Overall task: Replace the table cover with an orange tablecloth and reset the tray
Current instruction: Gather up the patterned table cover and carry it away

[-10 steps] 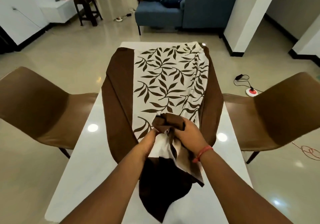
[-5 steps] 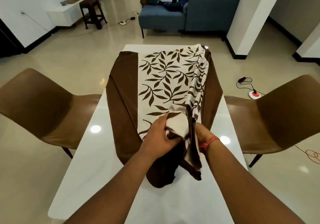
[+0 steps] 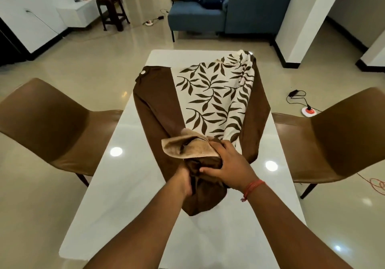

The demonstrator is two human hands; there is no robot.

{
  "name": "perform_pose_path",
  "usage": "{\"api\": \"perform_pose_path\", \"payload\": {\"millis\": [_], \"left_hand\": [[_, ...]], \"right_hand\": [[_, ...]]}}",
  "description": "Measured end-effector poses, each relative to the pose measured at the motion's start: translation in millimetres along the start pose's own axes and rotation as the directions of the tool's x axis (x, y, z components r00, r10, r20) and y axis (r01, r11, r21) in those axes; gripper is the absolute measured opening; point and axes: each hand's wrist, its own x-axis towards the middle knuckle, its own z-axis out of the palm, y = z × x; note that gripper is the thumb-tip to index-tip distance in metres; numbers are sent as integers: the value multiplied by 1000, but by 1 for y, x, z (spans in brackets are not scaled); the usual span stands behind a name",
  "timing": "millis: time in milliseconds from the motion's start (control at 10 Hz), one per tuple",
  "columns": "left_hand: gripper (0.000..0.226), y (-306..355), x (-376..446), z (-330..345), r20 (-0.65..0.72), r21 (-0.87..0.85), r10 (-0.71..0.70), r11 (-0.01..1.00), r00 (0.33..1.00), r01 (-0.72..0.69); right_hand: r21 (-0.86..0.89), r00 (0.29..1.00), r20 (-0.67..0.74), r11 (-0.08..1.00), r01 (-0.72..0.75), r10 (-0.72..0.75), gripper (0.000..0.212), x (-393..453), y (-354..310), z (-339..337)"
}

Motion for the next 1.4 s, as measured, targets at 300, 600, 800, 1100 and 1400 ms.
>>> {"api": "perform_pose_path", "payload": {"millis": [300, 600, 800, 1100, 1400], "left_hand": [[106, -13, 12, -13, 311, 773, 522, 348, 794, -531], [56, -4, 25, 5, 455, 674, 715, 115, 532, -730], [27, 16, 22, 28, -5, 208, 354, 915, 935, -345], [65, 12, 40, 25, 1, 94, 460, 884, 888, -458], [65, -20, 46, -9, -263, 709, -112, 651, 958, 271]], "right_hand": [[270, 889, -1, 856, -440, 458, 36, 37, 27, -33], [197, 933, 221, 925, -326, 282, 28, 48, 19, -76], [451, 969, -74, 875, -177, 234, 61, 39, 9, -64], [144, 997, 22, 987, -76, 73, 93, 17, 8, -23], [-248, 970, 133, 954, -168, 205, 42, 36, 31, 38]]}}
